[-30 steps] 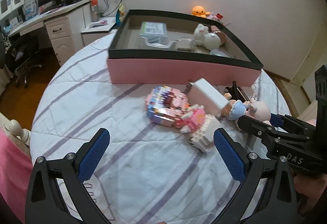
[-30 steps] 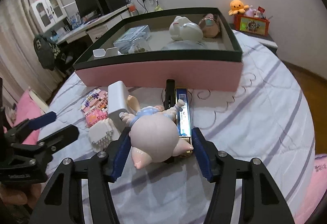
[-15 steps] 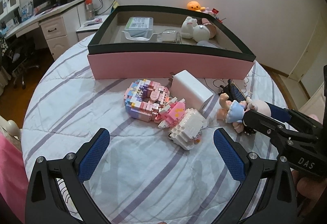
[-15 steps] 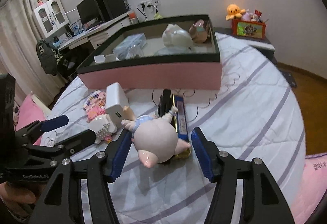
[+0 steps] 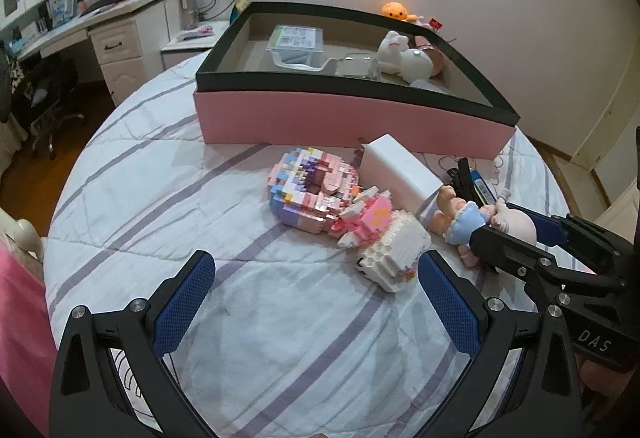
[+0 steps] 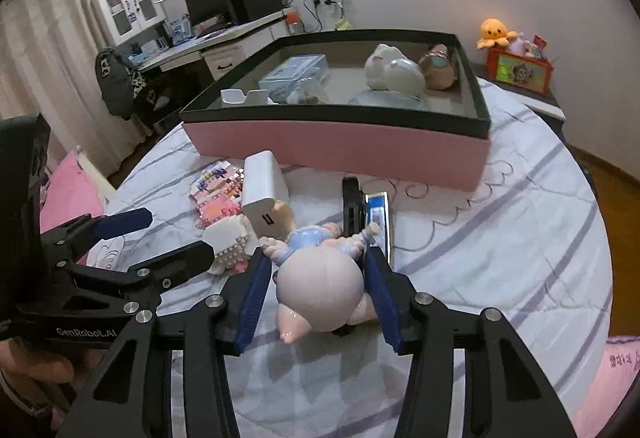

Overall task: Organize rigid objects
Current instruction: 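Grasp the pink-white block figure with the left tool while the right tool grasps the pig doll, then carry the block figure and pig doll into the pink box and release both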

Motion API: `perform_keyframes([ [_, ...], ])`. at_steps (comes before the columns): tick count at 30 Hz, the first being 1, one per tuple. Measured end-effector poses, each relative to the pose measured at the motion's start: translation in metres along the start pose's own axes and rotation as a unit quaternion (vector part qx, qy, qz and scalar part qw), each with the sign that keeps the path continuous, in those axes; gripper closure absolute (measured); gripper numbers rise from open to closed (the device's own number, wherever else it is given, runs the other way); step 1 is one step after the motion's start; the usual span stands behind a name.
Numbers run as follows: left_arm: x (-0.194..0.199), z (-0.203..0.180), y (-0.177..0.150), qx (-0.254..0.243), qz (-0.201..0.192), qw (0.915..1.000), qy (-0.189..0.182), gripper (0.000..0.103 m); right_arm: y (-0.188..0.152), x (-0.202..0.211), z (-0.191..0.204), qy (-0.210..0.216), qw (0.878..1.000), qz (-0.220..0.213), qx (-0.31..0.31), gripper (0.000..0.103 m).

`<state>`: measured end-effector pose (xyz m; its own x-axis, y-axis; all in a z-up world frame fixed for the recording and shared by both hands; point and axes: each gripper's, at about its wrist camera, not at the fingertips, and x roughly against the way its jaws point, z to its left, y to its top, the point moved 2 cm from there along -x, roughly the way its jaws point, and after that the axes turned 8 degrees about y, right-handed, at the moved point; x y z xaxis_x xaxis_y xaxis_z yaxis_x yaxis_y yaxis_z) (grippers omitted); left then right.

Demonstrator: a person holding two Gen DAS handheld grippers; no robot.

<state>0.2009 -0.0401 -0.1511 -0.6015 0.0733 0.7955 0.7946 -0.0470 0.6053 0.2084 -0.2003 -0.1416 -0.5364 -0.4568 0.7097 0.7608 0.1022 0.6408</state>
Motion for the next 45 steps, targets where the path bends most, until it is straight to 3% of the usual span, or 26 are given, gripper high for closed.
perform_keyframes([
  [5, -0.001, 0.001, 0.000, 0.001, 0.002, 1.0000, 0.001, 0.001, -0.003, -0.004, 0.003, 0.010, 1.000, 0.014, 0.008, 0.057],
  [15, -0.025, -0.029, 0.008, -0.007, 0.013, 0.9998, -0.009, 0.002, -0.020, 0.010, 0.003, -0.025, 0.999, 0.019, 0.010, 0.058],
  [18, -0.028, -0.029, 0.009, -0.005, 0.006, 1.0000, 0.004, 0.014, -0.019, 0.009, 0.004, -0.028, 0.999, 0.018, 0.013, 0.058],
  [20, -0.026, -0.024, 0.009, -0.001, -0.001, 1.0000, 0.005, 0.039, -0.018, 0.009, 0.005, -0.029, 0.999, 0.017, 0.013, 0.058],
  [22, -0.023, -0.013, 0.008, 0.002, -0.002, 1.0000, 0.003, 0.051, -0.018, 0.010, 0.006, -0.028, 0.999, 0.017, 0.012, 0.058],
  [24, -0.019, -0.001, 0.005, 0.015, 0.001, 0.9997, -0.021, 0.051, -0.018, 0.010, 0.008, -0.023, 1.000, 0.016, 0.010, 0.058],
  [30, -0.007, 0.014, -0.009, 0.003, -0.008, 1.0000, 0.000, 0.050, -0.017, 0.008, 0.022, -0.012, 1.000, 0.020, 0.021, 0.058],
  [31, -0.007, 0.014, -0.011, -0.002, -0.010, 0.9999, 0.004, 0.042, -0.018, 0.006, 0.024, -0.011, 0.999, 0.023, 0.023, 0.058],
  [32, -0.007, 0.013, -0.013, -0.009, -0.011, 0.9999, 0.010, 0.023, -0.018, 0.003, 0.025, -0.011, 0.999, 0.027, 0.026, 0.058],
  [34, -0.006, 0.012, -0.016, -0.016, -0.015, 0.9995, 0.021, 0.007, -0.019, -0.001, 0.027, -0.012, 0.999, 0.029, 0.027, 0.058],
  [36, -0.005, 0.010, -0.019, -0.025, -0.017, 0.9992, 0.028, 0.007, -0.018, -0.005, 0.027, -0.015, 0.999, 0.034, 0.026, 0.058],
  [37, -0.005, 0.010, -0.019, -0.029, -0.016, 0.9991, 0.026, 0.012, -0.018, -0.008, 0.026, -0.023, 0.999, 0.040, 0.029, 0.058],
  [38, -0.004, 0.011, -0.020, -0.030, -0.016, 0.9991, 0.025, 0.028, -0.020, -0.013, 0.025, -0.033, 0.998, 0.049, 0.029, 0.058],
  [40, -0.005, 0.012, -0.020, -0.034, -0.017, 0.9989, 0.029, 0.039, -0.023, -0.015, 0.022, -0.033, 0.998, 0.050, 0.023, 0.058],
  [45, 0.000, 0.020, -0.020, -0.018, -0.015, 0.9996, 0.014, 0.040, -0.022, -0.003, 0.021, -0.008, 0.999, 0.031, 0.002, 0.059],
])
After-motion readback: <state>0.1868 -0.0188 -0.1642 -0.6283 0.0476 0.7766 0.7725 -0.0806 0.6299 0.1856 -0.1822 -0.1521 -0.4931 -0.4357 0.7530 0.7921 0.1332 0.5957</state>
